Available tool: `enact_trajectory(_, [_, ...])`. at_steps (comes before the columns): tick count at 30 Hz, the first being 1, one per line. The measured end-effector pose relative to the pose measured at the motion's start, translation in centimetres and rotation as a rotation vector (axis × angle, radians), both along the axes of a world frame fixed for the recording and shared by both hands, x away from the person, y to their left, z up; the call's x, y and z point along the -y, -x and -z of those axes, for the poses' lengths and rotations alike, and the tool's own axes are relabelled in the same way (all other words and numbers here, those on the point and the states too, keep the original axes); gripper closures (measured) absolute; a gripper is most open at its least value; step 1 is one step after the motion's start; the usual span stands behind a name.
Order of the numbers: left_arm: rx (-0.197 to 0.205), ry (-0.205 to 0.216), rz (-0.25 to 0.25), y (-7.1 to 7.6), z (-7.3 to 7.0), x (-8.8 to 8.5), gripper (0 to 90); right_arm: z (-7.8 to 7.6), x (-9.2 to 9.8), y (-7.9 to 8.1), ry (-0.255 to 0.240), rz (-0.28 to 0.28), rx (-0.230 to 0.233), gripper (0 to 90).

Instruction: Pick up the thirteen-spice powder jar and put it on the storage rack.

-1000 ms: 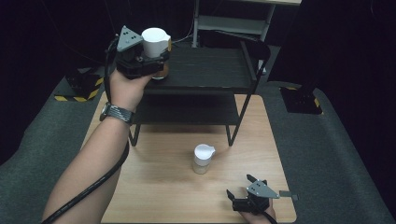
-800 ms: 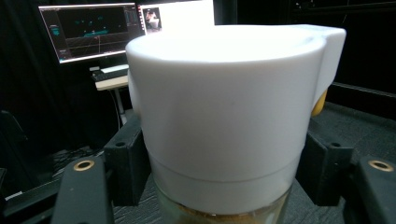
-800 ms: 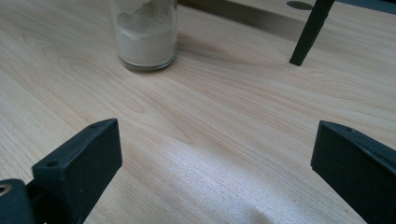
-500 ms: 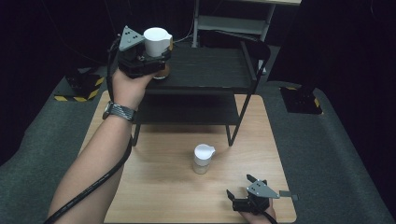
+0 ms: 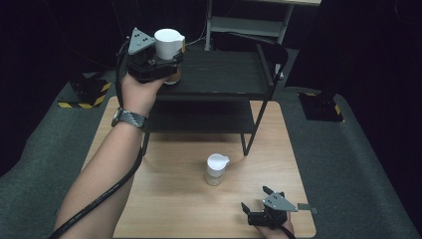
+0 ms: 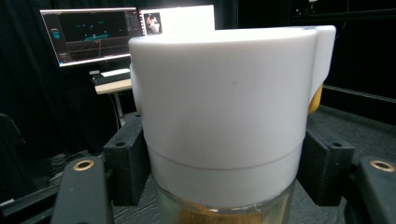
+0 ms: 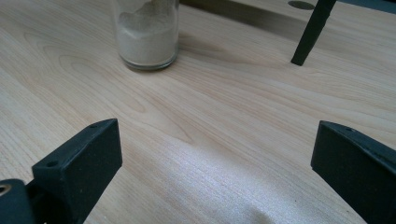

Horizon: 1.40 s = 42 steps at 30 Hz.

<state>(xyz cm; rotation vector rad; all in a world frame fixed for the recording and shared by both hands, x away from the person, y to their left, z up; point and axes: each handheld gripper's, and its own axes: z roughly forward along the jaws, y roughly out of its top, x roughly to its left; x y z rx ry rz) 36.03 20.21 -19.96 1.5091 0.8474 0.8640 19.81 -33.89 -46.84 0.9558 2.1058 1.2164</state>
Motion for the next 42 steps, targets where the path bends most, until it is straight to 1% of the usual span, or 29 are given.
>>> enact_trajectory(16, [0.016, 0.009, 0.006, -0.1, 0.5, -0.2, 29.4, 0.0, 0.0, 0.1, 0.001, 0.001, 0.005, 1.1])
enact_trajectory(21, [0.012, 0.017, 0.002, -0.2, 0.6, -0.2, 29.1, 0.0, 0.0, 0.0, -0.001, 0.001, 0.003, 1.1])
enact_trajectory(28, [0.017, 0.012, 0.0, 0.0, 0.8, 0.0, 27.3, 0.0, 0.0, 0.0, -0.002, 0.0, 0.003, 1.1])
enact_trajectory(32, [0.02, 0.005, -0.009, 0.2, 0.9, 0.1, 24.3, 0.0, 0.0, 0.0, 0.0, -0.001, 0.004, 1.1])
enact_trajectory(34, [0.019, 0.006, -0.014, 0.3, 0.9, 0.1, 21.0, 0.0, 0.0, 0.0, 0.002, -0.001, 0.003, 1.1])
enact_trajectory(36, [0.019, 0.016, -0.026, 0.5, 0.8, 0.1, 16.6, 0.0, 0.0, 0.0, 0.003, 0.0, 0.002, 1.1])
enact_trajectory(38, [0.017, 0.026, -0.027, 0.7, 0.8, -0.1, 13.8, 0.0, 0.0, 0.0, 0.002, -0.001, 0.002, 1.1])
enact_trajectory(42, [0.016, 0.021, -0.033, 0.9, 0.7, -0.1, 9.1, 0.0, 0.0, 0.0, 0.002, -0.001, 0.002, 1.2])
